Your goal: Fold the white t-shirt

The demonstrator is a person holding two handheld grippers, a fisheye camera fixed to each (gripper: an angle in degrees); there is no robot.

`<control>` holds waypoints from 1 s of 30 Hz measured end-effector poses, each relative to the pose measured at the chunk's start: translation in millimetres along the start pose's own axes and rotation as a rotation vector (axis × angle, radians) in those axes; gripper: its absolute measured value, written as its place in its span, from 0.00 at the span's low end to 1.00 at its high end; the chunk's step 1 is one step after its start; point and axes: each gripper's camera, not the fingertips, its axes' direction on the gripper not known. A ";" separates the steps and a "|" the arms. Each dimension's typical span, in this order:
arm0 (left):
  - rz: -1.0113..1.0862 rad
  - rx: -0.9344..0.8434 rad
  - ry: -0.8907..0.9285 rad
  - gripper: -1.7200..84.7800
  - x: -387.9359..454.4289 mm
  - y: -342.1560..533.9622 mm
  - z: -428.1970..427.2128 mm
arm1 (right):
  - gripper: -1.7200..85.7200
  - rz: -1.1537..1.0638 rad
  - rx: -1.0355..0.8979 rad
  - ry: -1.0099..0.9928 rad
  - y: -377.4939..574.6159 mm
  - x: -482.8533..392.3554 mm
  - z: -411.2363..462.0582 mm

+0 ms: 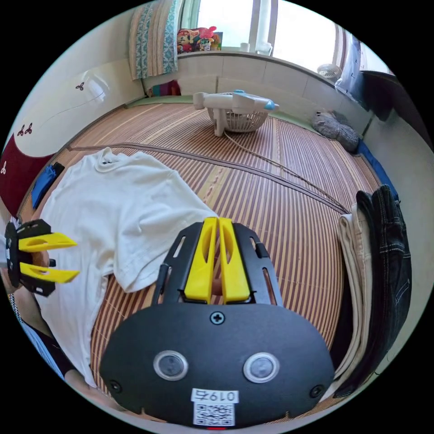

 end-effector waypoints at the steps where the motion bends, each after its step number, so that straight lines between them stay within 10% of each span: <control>1: 0.022 0.001 0.006 0.12 3.6 -5.2 2.8 | 0.01 0.001 0.006 -0.001 1.2 0.7 -0.5; 10: 0.024 -0.320 0.163 0.06 13.2 -36.7 97.7 | 0.03 0.028 0.053 -0.049 13.3 21.1 -6.4; 22: -0.380 -0.013 0.446 0.04 -69.4 30.0 54.9 | 0.07 -0.423 0.062 0.337 52.9 -23.8 -5.8; 30: -0.469 -0.100 0.409 0.04 -86.5 60.5 78.7 | 0.10 0.293 0.144 -0.356 52.4 107.9 -22.7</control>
